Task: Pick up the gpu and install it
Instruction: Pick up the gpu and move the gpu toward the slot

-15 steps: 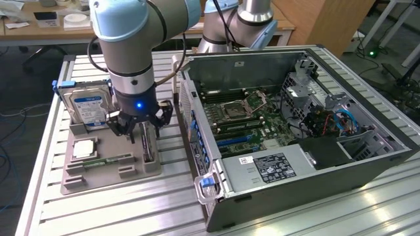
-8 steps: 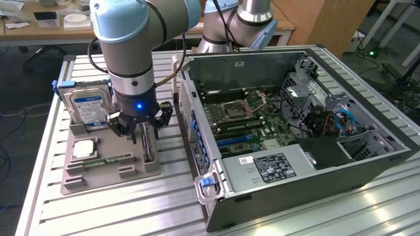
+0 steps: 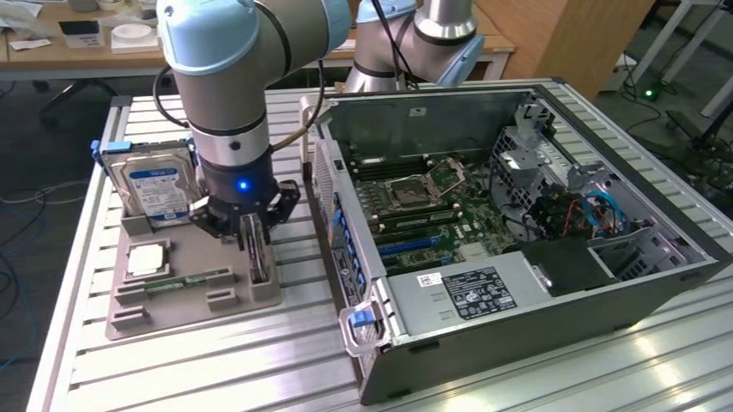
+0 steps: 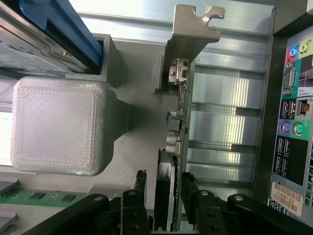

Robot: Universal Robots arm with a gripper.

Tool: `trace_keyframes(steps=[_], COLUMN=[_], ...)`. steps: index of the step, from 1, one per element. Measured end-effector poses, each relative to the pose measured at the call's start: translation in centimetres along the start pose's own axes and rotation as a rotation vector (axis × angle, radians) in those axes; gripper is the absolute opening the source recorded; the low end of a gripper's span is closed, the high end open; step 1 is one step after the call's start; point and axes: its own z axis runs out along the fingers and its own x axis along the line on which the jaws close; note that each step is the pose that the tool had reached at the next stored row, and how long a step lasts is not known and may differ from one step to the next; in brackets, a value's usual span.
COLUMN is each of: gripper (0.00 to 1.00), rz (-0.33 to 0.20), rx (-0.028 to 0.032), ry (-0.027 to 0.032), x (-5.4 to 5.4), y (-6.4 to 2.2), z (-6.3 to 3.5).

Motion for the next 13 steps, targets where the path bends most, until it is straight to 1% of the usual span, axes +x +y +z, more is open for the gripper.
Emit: trace_keyframes(steps=[3,4,10,13], gripper=[0.4,0.34,0.34,0.34], rz=[0.0,0.0,0.0,0.0], rx=[0.0,0.0,-0.0001,0.0], ry=[0.0,0.0,0.0,0.0001], x=[0.0,0.0,-0.11,-0.37], y=[0.0,0.0,-0.01,-0.03], z=[0.0,0.0,0.03,0.03])
